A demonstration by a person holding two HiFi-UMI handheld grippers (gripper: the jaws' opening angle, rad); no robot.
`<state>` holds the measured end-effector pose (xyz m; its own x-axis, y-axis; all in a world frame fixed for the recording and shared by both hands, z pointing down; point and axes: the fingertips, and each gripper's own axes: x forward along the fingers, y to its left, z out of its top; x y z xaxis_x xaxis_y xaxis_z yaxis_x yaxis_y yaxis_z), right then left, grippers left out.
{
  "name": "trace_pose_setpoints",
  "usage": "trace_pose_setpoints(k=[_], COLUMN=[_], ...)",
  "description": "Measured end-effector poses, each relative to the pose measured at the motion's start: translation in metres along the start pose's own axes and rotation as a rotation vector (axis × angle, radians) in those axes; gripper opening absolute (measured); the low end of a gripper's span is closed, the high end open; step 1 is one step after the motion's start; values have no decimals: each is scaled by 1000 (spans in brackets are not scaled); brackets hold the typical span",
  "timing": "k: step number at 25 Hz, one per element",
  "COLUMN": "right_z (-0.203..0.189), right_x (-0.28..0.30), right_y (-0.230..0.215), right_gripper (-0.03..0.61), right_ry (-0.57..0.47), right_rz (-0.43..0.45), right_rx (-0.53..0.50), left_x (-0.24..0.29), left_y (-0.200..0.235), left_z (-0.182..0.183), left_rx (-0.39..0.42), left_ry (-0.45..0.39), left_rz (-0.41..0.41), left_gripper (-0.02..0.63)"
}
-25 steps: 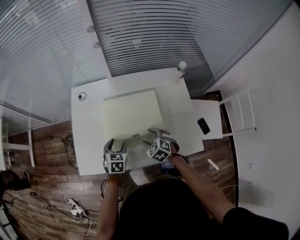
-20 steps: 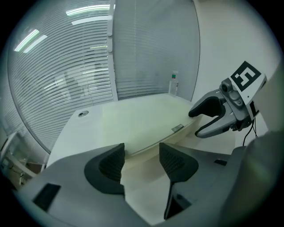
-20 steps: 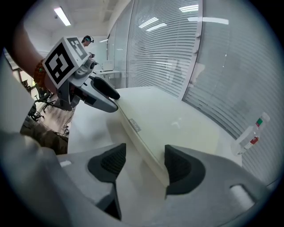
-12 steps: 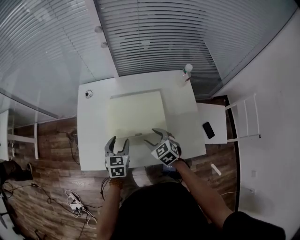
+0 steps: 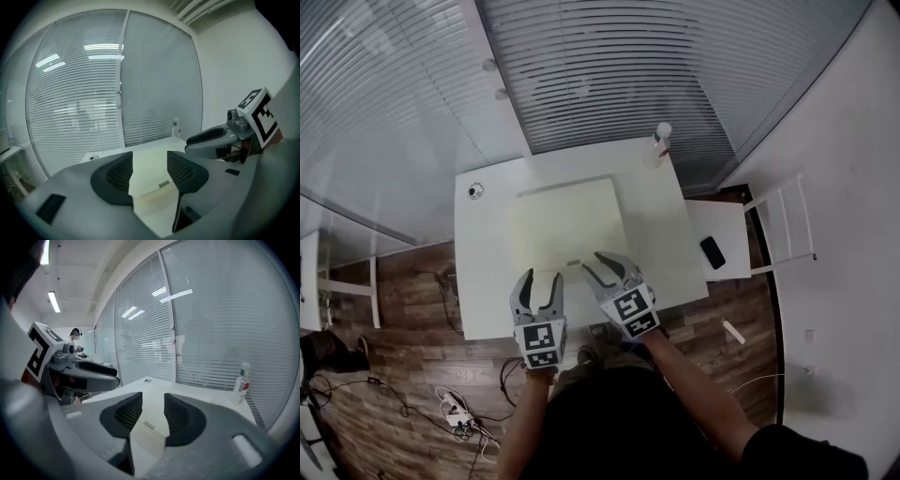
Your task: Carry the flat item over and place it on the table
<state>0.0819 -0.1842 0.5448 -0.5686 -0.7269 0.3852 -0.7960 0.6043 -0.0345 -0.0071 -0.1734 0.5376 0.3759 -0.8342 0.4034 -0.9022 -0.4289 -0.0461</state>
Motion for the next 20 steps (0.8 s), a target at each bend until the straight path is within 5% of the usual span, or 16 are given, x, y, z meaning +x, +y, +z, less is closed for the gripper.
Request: trace_pose_setpoints(k=[10, 20], right_z=[52, 76], right_x=[-40, -62], right_y=[50, 115], right_gripper=[103, 95], right_ry=[-83, -137], right_rz=[-82, -131], right_rx=[-49, -185], left_x=[-64, -129], left_y=[6, 8], left_z=[36, 54], left_rx=[-10, 82], left_ry=[-158, -300], left_rz=[15, 7], left_gripper=[80, 58])
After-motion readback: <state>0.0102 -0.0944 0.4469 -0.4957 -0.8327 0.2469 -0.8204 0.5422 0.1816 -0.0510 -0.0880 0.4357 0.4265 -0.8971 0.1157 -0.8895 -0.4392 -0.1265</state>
